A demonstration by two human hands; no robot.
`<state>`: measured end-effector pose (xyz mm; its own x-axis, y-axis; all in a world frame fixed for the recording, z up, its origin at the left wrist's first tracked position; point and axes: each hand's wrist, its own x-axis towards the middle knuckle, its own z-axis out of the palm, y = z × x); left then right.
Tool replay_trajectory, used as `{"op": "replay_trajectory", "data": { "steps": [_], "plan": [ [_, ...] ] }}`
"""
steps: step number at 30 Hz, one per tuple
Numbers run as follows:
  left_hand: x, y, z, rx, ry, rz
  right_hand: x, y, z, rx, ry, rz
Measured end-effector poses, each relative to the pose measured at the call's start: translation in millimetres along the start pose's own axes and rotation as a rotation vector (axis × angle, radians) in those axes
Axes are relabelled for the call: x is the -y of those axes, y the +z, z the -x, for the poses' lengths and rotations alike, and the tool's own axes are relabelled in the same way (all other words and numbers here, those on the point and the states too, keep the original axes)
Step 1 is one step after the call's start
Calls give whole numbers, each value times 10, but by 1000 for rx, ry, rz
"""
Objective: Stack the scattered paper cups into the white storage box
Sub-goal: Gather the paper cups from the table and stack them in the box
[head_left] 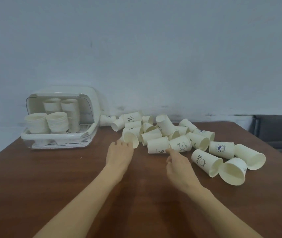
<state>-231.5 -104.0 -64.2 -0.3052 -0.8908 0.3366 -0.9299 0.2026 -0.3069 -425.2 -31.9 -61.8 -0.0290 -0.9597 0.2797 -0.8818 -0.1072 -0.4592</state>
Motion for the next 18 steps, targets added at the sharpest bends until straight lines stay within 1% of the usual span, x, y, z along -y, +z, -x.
{"op": "replay_trajectory", "data": {
  "steps": [3, 7, 10, 13, 16, 18],
  "plan": [
    [-70, -42, 201, -94, -44, 69, -38, 14, 151, -55, 109, -80],
    [-340, 31, 406, -314, -60, 260, -135, 4, 322, -183, 284, -95],
    [-600, 52, 544, -432, -70, 363, -162, -79, 394, -318, 497, -192],
    [-711, 105, 625, -531, -134, 418, -223, -140, 334, -403, 713, -335],
    [-681, 138, 624, -615, -161, 446, -371, -134, 181, -402, 834, -414],
    [-665, 180, 657, -634, -151, 449, -445, -104, 97, -404, 859, -459]
  ]
}}
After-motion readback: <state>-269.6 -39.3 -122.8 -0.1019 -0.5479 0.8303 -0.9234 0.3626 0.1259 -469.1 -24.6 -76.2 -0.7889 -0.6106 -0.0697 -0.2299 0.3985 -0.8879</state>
